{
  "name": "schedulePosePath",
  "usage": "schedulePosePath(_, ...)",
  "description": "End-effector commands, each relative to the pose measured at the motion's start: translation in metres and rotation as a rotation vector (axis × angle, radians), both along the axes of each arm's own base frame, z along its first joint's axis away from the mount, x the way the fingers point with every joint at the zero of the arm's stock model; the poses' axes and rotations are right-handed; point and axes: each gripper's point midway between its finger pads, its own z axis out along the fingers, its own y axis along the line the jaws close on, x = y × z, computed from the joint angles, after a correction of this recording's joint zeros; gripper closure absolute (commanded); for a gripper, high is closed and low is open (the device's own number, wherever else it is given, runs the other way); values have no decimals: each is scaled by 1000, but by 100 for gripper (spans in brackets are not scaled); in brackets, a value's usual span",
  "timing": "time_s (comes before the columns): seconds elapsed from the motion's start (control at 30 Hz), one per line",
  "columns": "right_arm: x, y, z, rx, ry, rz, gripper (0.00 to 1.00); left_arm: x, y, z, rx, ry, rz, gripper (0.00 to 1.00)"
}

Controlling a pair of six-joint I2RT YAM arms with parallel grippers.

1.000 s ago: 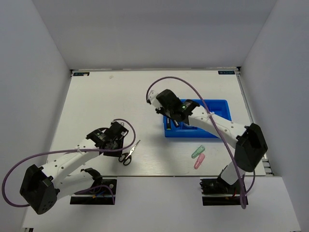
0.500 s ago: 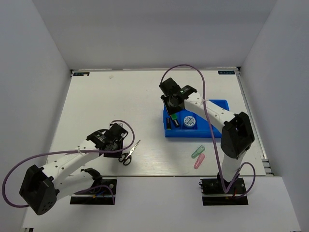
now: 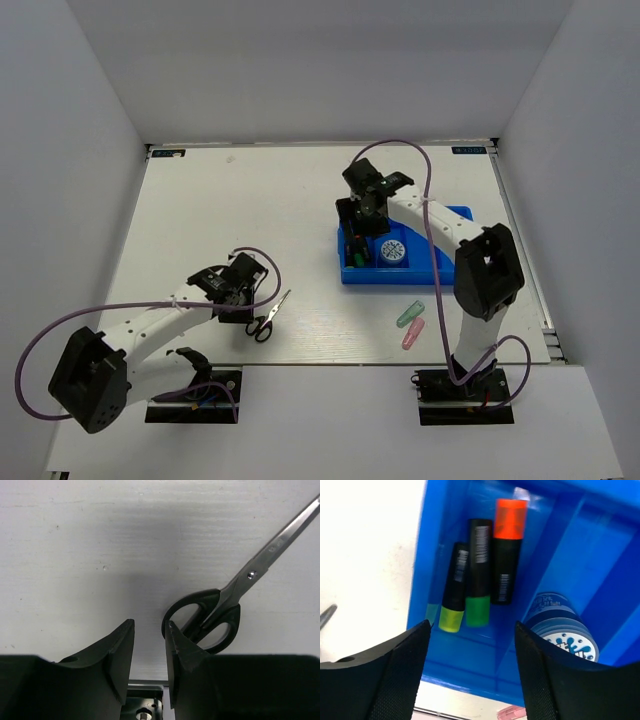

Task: Sort the stationery into containers
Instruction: Grab a piece of stationery with the left arm

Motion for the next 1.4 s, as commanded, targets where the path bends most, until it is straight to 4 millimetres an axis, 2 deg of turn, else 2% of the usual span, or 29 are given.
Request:
schedulePosePath(0.0, -6, 10, 30, 91, -52, 71, 29, 12, -4, -5, -19, -24, -9, 58)
schedulePosePath(0.03, -7, 12, 33, 110, -63, 98, 27, 12, -5, -7, -20, -18, -20, 60)
schedulePosePath(0.07, -9, 10, 46, 130, -94, 115, 27, 10, -6, -9, -28, -6, -27, 60)
schedulePosePath(0.1, -15, 7, 41, 124, -84, 128, 27, 13, -11, -11, -49, -5, -32, 60)
schedulePosePath(0.13, -17, 11, 45, 152, -94, 162, 27, 12, -12, -12, -56, 3, -32, 61)
schedulePosePath(0.17, -19, 9, 57, 176, -122, 168, 27, 11, -14, -13, -66, 10, -39, 61)
schedulePosePath(0.2, -21, 7, 53, 175, -124, 171, 27, 11, -17, -14, -83, 9, -43, 61)
schedulePosePath(0.27, -22, 4, 60, 187, -148, 177, 27, 10, -18, -14, -95, 10, -46, 61)
schedulePosePath(0.4, -25, -5, 58, 189, -139, 162, 26, 6, -21, -16, -117, 18, -57, 61)
schedulePosePath(0.67, -28, -14, 66, 220, -135, 152, 26, -5, -21, -26, -125, 75, -47, 61)
schedulePosePath(0.73, -29, -16, 71, 226, -148, 152, 26, -6, -23, -25, -139, 67, -45, 58)
schedulePosePath(0.87, -31, -20, 70, 227, -143, 148, 26, -6, -25, -13, -173, 32, -42, 56)
schedulePosePath(0.97, -32, -22, 69, 234, -135, 144, 26, -9, -22, -15, -156, 55, -39, 56)
schedulePosePath(1.27, -41, -30, 85, 285, -159, 141, 25, -21, -10, -39, -74, 134, -16, 63)
schedulePosePath(1.3, -43, -31, 85, 285, -161, 145, 25, -22, -9, -40, -69, 138, -17, 65)
schedulePosePath(1.37, -44, -33, 90, 297, -174, 145, 25, -22, -9, -41, -63, 142, -12, 77)
